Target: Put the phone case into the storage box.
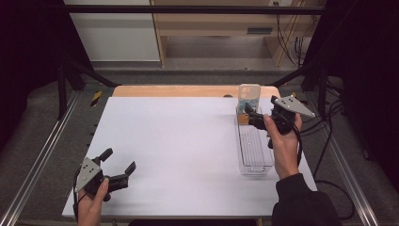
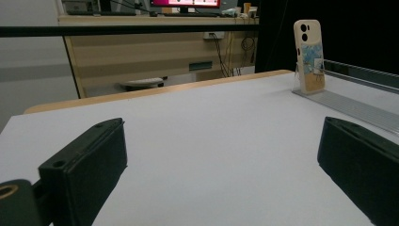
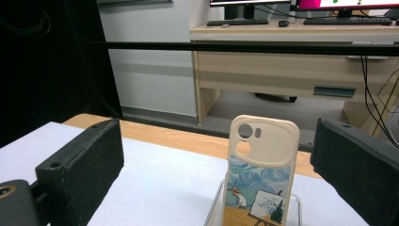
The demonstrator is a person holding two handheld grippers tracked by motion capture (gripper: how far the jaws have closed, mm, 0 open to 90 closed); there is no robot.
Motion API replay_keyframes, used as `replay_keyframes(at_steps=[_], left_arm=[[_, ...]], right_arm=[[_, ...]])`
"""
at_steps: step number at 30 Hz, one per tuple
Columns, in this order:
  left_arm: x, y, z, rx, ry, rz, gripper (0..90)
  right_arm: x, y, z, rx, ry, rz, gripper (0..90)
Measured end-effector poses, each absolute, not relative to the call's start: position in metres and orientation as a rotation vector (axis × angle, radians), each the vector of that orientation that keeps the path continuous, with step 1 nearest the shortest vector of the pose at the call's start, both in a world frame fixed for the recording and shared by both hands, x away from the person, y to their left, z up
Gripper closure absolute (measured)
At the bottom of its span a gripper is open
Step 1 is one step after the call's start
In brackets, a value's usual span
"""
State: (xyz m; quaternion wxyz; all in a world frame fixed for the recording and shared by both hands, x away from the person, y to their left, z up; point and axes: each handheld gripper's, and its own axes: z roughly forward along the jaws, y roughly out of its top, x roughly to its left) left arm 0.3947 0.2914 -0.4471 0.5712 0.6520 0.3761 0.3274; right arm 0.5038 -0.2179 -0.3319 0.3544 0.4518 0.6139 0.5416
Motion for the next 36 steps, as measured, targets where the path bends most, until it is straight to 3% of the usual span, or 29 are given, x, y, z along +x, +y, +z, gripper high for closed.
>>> replay_keyframes(at_steps=[36], left_arm=[[0.382,0.309,-0.446,1.484,0.883,0.737,1.3]], right_arm=[[0.453,-0.269,-0.348,1.066,1.620,1.435,3.7]])
